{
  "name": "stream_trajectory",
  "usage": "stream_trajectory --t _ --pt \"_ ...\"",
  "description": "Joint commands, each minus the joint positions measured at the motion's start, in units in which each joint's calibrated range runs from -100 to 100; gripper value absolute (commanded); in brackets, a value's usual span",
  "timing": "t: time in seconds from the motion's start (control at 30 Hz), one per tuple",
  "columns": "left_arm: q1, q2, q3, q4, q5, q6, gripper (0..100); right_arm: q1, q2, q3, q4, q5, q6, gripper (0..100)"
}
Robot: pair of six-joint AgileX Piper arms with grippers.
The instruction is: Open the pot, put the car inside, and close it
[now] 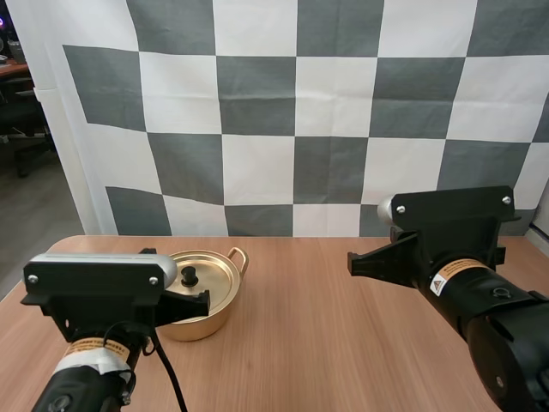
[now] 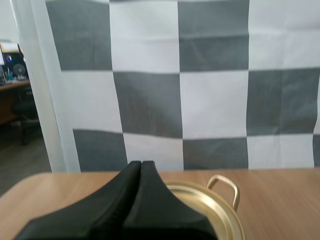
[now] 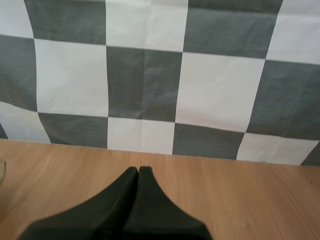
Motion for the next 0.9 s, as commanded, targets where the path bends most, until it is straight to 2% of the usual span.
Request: stream_trajectory --t 0.0,0.1,0.23,0.57,0.87 --pt "0.05 0.0 3.48 -1.59 7.43 0.05 0 -1.37 -0.16 1.99 -0.11 -1.77 0.02 0" --pt "0.05 0.0 3.48 -1.59 13.92 0.05 0 -3.45 -0.81 3.3 -0.11 -5.84 0.02 0" --pt "0.05 0.0 3.48 -1.59 13.92 0.05 0 -5.2 -4.15 6.54 0.61 -13.22 0.02 0" --pt "0.05 0.0 3.48 -1.59 12.51 0.05 0 -5.28 -13.44 15.88 2.23 -15.63 0.02 0" --pt "0.05 0.0 3.48 -1.59 12.51 0.05 0 -5.28 -19.54 17.9 2.23 -14.35 0.02 0"
